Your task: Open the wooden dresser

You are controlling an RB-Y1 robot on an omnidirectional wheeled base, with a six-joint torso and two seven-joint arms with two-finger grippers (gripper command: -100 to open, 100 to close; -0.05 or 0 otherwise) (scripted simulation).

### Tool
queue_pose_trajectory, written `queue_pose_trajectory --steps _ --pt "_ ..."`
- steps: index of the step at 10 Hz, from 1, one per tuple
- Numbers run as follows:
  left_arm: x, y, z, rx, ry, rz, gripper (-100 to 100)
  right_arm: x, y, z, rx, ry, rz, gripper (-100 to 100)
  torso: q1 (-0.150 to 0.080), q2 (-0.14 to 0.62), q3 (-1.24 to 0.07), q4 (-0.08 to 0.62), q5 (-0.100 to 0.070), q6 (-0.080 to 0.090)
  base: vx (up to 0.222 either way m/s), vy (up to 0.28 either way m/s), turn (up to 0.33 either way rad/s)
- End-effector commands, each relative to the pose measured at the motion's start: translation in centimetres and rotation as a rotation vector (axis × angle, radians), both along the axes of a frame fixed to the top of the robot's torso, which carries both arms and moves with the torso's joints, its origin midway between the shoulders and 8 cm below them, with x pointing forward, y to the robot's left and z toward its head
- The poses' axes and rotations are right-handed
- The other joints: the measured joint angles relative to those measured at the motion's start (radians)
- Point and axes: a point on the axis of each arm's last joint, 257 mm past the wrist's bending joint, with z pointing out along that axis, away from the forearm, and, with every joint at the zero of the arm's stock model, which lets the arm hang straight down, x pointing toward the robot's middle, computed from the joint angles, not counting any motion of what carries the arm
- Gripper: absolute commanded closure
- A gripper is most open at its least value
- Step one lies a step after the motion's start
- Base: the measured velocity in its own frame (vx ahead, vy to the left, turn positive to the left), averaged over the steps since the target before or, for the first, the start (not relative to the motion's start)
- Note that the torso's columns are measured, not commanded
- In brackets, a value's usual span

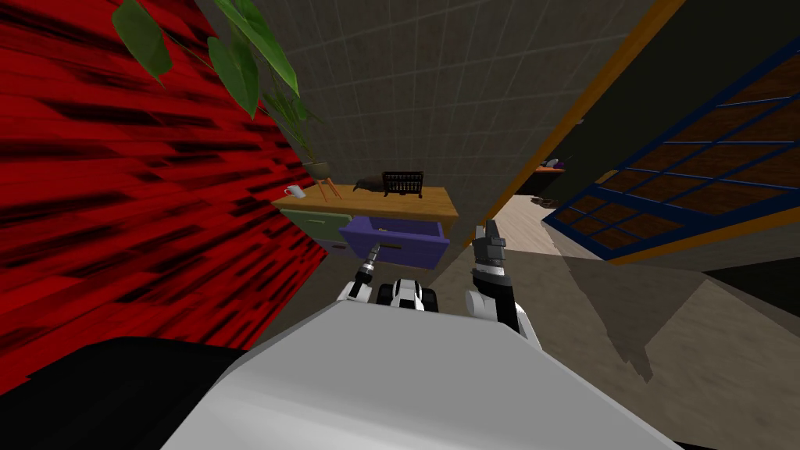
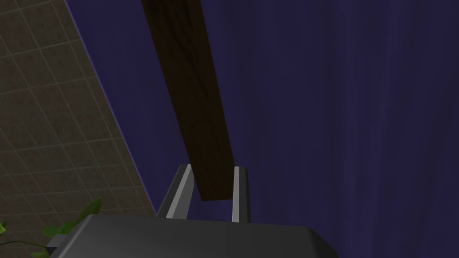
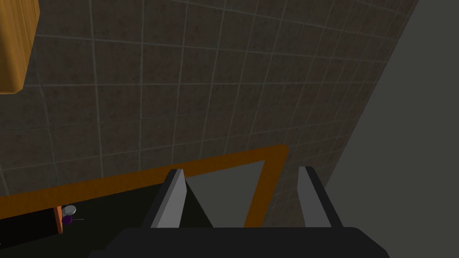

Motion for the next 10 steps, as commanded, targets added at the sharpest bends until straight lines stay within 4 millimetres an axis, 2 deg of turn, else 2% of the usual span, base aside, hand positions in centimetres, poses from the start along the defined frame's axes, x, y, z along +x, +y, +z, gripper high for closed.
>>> queue_pose_trajectory --steps 1,2,10 --pt "-0.3 -0.1 0.0 0.000 0.002 -0.003 100 0.0 0.0 0.0 0.000 0.000 0.000 0 0.001 0.000 0.000 0.000 0.000 0.000 -0.099 0.008 0.004" --pt "0.0 0.1 0.8 0.000 0.008 -0.001 -100 0.0 0.0 0.0 0.000 0.000 0.000 0 0.000 -0.007 -0.004 0.001 -0.001 0.000 -0.039 -0.002 -0.012" --pt "1.5 0.6 5.2 -0.001 0.008 0.005 -100 0.0 0.0 0.0 0.000 0.000 0.000 0 0.000 0.001 0.000 0.003 -0.002 -0.001 -0.019 -0.004 -0.009"
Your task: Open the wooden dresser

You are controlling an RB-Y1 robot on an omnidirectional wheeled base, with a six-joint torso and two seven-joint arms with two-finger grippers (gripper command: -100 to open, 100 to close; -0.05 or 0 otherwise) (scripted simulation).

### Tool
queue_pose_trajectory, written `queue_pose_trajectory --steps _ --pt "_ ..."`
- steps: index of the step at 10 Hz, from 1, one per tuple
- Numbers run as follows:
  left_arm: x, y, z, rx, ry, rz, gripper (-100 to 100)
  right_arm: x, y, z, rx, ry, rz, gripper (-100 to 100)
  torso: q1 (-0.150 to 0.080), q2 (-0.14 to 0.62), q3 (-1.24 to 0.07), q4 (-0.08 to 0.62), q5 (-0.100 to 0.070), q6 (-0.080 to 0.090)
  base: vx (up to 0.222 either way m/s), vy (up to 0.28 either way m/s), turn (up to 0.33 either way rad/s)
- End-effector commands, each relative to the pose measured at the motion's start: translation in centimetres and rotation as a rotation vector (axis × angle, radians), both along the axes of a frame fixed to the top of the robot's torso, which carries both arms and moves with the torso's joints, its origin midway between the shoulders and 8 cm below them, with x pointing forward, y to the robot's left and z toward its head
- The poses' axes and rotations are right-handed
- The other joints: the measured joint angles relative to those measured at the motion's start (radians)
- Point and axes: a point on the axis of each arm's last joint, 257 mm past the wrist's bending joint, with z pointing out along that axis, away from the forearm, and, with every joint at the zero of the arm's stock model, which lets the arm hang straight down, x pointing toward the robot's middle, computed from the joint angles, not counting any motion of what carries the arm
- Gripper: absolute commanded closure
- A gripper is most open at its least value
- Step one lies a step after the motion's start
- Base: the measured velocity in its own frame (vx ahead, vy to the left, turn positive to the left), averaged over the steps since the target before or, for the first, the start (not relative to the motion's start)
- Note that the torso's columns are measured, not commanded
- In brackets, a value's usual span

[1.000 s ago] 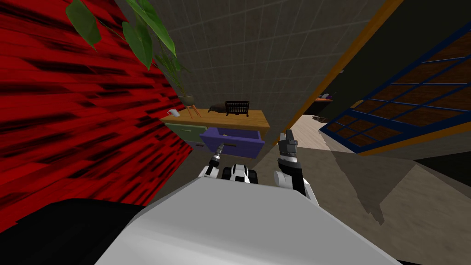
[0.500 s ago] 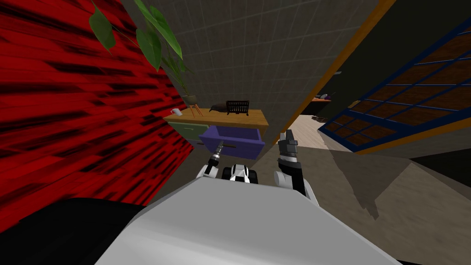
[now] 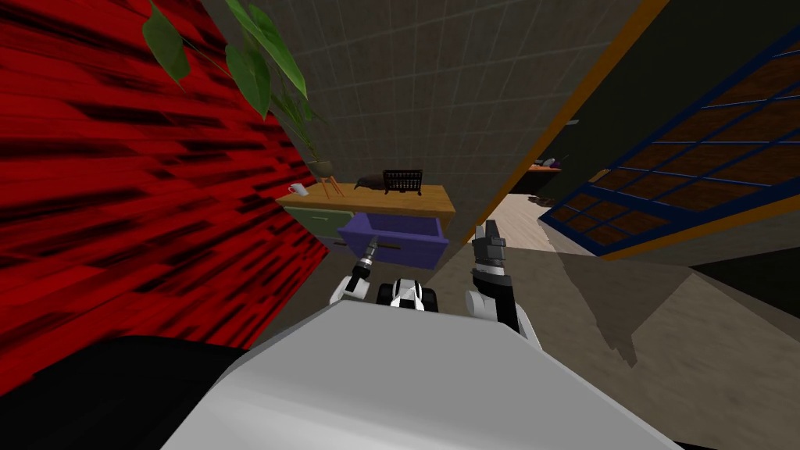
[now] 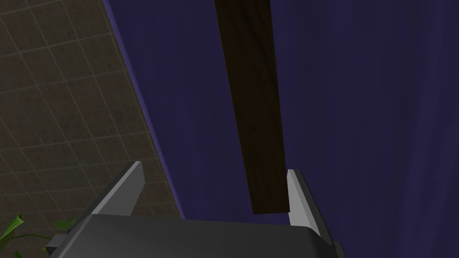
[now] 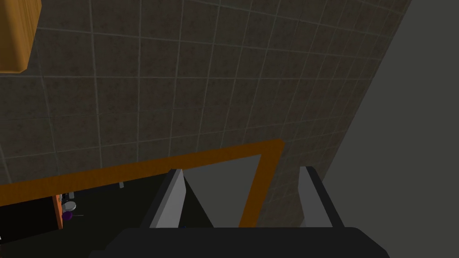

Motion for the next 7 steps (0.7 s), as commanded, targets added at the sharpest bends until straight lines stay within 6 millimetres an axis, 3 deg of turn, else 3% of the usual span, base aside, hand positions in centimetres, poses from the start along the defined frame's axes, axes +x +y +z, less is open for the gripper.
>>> queue_pose_trajectory --steps 1,2,7 --pt "0.03 0.03 0.29 -0.001 0.007 0.002 -100 0.00 0.00 0.00 0.000 0.000 0.000 0 -0.001 0.002 0.001 0.002 -0.001 0.000 -0.005 0.000 -0.003" --pt "0.03 0.04 0.20 -0.001 0.012 0.003 0 0.00 0.00 0.00 0.000 0.000 0.000 0 -0.001 0.002 0.001 0.001 0.000 0.000 0.000 0.000 0.000" --pt "-0.09 0.12 -0.22 0.000 0.022 0.005 0 0.00 0.00 0.00 0.000 0.000 0.000 0 0.000 -0.002 -0.001 -0.002 0.001 0.001 0.000 0.000 0.000"
